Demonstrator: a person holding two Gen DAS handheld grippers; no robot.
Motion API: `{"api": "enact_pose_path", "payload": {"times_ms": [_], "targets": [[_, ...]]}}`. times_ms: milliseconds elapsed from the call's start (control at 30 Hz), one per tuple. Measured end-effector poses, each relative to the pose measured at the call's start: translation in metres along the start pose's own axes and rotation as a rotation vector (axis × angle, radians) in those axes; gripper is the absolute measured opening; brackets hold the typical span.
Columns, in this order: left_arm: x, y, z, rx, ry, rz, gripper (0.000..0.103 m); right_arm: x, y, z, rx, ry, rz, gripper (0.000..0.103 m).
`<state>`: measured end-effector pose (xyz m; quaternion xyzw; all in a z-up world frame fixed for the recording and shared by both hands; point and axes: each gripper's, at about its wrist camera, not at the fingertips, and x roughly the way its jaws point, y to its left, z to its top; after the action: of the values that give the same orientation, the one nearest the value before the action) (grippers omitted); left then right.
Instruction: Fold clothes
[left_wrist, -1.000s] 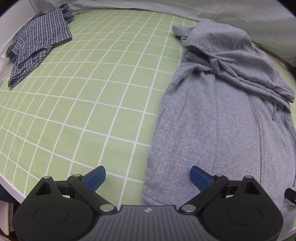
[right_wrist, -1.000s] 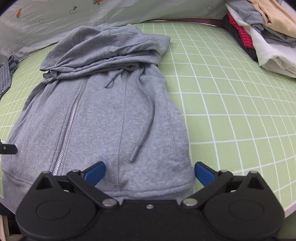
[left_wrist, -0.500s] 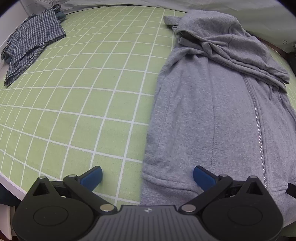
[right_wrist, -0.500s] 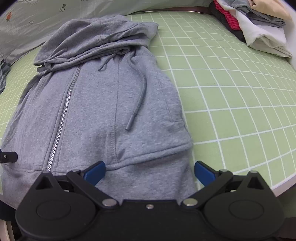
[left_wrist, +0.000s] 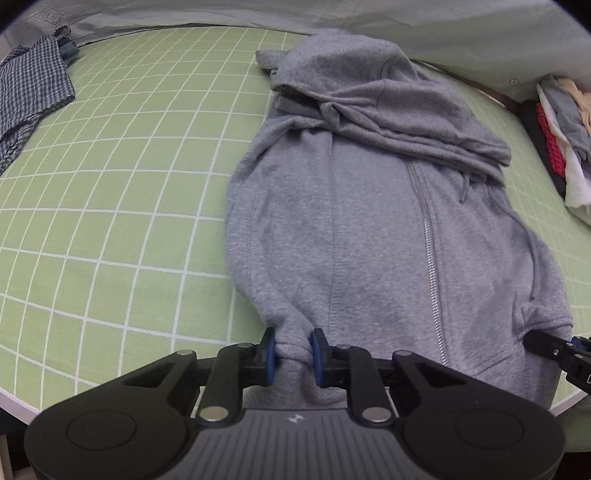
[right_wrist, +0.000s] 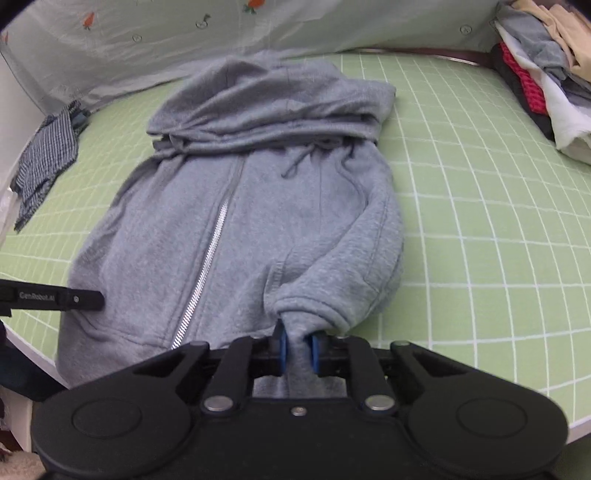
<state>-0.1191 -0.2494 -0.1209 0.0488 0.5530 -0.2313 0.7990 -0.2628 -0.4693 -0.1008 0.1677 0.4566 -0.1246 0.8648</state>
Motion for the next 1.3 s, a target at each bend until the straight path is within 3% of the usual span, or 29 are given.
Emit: {"api": "enact_pose_path", "payload": {"times_ms": [200, 433, 633, 800, 900, 967, 1067, 1300], "targets": [[-0.029, -0.028, 0.047, 0.043, -0.153, -0.003, 0.019, -0.024, 0.004, 0.048, -0.052, -0.128, 0.061, 0.012], [-0.045, -0.053, 0.126, 0.053, -0.316, -0.003, 0.019, -0.028, -0.011, 0.120, 0.041, -0.280, 0.127, 0.011], [-0.035, -0.063, 0.192, 0.046, -0.397, 0.001, 0.019, -0.010, -0.035, 0.183, 0.120, -0.349, 0.134, 0.011], [0.008, -0.062, 0.247, 0.014, -0.372, 0.025, 0.020, 0.039, -0.057, 0.225, 0.174, -0.320, 0.084, 0.012], [0.041, -0.057, 0.269, -0.040, -0.295, 0.047, 0.034, 0.083, -0.070, 0.242, 0.206, -0.228, 0.046, 0.016], [0.051, -0.050, 0.270, -0.061, -0.273, 0.033, 0.043, 0.106, -0.077, 0.245, 0.253, -0.167, 0.041, 0.022], [0.048, -0.044, 0.263, -0.075, -0.276, 0.039, 0.062, 0.111, -0.082, 0.236, 0.306, -0.158, 0.062, 0.037], [0.025, -0.040, 0.237, -0.169, -0.233, -0.052, 0.065, 0.098, -0.073, 0.213, 0.301, -0.144, 0.049, 0.049]]}}
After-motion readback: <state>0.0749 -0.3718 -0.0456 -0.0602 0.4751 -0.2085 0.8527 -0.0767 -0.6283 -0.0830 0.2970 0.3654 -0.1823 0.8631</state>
